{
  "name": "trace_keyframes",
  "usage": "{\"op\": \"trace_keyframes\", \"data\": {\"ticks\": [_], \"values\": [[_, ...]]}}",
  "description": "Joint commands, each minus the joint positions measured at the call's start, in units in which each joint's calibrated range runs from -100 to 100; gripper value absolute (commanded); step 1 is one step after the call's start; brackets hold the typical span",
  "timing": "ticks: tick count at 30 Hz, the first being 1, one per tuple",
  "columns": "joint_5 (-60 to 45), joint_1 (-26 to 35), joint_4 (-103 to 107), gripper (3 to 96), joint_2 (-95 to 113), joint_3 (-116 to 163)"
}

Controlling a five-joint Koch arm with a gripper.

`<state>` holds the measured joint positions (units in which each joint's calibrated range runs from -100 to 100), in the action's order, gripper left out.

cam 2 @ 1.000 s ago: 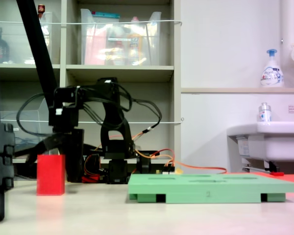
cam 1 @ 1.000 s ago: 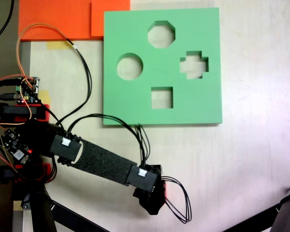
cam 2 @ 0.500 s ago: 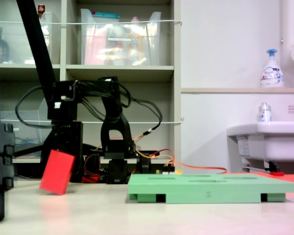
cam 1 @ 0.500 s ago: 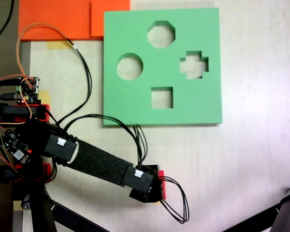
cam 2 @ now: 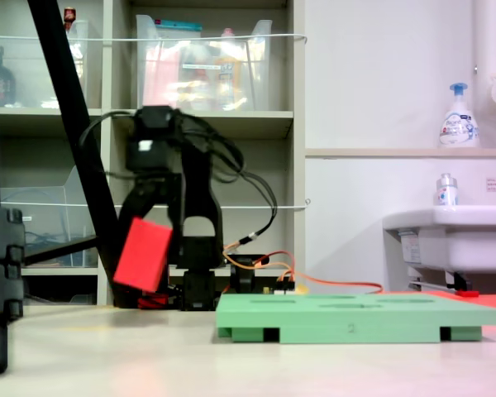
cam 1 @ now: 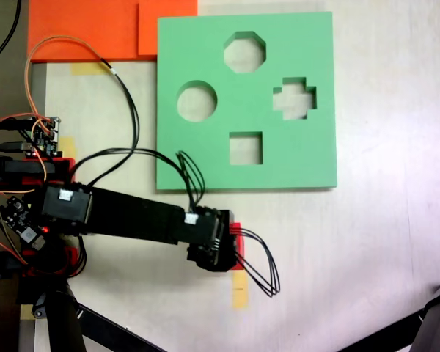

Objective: Put the square block into the corresponding hole

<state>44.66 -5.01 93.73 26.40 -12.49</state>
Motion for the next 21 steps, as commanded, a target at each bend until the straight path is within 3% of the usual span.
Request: {"op": "trace_keyframes", "data": {"ticks": [1, 10, 21], "values": [[6.4, 4.3, 2.9, 24.8, 5.6, -4.9], [14.3, 12.4, 1.9, 24.9, -5.6, -17.5], [15.9, 16.1, 1.9, 24.9, -19.1, -23.1]]}}
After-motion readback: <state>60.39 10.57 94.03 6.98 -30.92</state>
